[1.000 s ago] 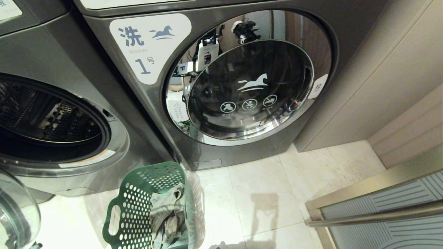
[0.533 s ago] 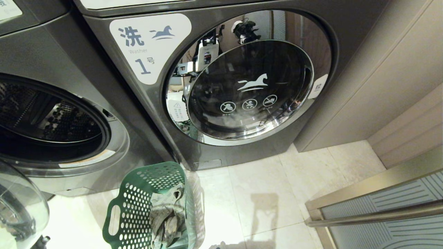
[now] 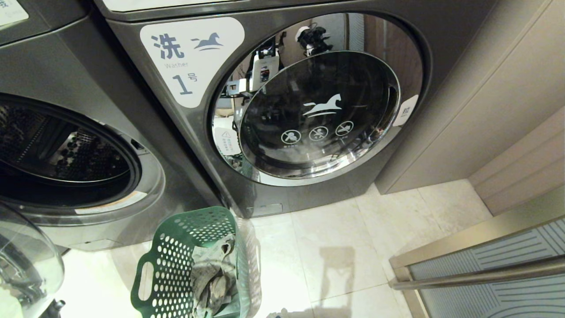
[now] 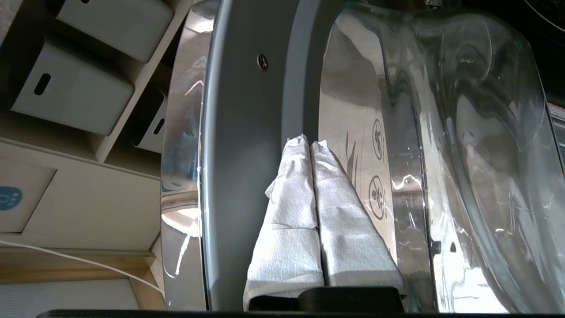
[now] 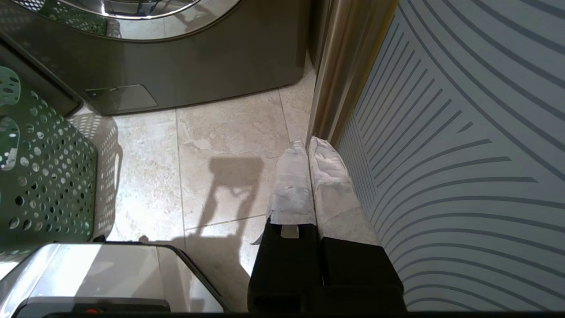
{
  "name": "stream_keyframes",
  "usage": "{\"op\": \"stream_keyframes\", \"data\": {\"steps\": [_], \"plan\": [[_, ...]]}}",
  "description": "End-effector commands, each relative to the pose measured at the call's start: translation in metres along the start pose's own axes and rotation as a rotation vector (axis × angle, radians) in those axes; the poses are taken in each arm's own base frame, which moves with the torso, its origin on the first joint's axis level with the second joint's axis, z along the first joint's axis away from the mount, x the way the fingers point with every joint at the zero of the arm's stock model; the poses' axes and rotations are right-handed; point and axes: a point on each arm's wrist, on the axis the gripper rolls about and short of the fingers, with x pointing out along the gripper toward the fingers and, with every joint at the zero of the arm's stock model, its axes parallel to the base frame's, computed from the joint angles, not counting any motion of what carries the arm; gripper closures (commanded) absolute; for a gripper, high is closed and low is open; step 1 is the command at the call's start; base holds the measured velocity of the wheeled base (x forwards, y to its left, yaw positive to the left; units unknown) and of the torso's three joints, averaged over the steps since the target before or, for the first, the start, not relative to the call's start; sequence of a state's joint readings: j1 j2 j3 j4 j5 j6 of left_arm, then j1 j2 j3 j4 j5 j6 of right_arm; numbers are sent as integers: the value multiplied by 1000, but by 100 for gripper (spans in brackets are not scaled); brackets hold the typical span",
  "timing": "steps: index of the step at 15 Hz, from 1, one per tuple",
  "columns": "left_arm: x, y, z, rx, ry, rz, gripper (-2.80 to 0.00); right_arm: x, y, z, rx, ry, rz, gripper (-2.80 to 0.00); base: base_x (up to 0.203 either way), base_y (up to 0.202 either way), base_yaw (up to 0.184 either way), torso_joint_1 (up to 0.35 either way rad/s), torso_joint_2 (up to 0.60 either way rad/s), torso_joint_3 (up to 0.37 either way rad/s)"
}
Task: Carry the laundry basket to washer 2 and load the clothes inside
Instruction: Open the lid of the washing machine
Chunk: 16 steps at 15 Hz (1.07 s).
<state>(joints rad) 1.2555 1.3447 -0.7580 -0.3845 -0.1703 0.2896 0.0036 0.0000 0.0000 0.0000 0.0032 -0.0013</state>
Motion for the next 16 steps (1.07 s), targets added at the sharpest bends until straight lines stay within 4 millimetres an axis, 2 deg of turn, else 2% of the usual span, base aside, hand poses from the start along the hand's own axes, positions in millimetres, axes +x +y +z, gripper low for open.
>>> {"op": "stream_keyframes", "data": {"steps": [1, 5, 10, 16], "plan": [[0, 4, 5, 11, -31, 52, 0, 0, 0, 0, 0, 2, 2, 0, 0, 0, 0, 0, 0, 0], [15, 11, 5, 10, -11, 191, 0, 0, 0, 0, 0, 2, 1, 0, 0, 0, 0, 0, 0, 0], [40, 22, -8, -3, 64, 213, 0, 0, 0, 0, 0, 2, 1, 0, 0, 0, 0, 0, 0, 0], [80, 58, -10, -19, 86, 293, 0, 0, 0, 0, 0, 2, 1, 0, 0, 0, 0, 0, 0, 0]]}}
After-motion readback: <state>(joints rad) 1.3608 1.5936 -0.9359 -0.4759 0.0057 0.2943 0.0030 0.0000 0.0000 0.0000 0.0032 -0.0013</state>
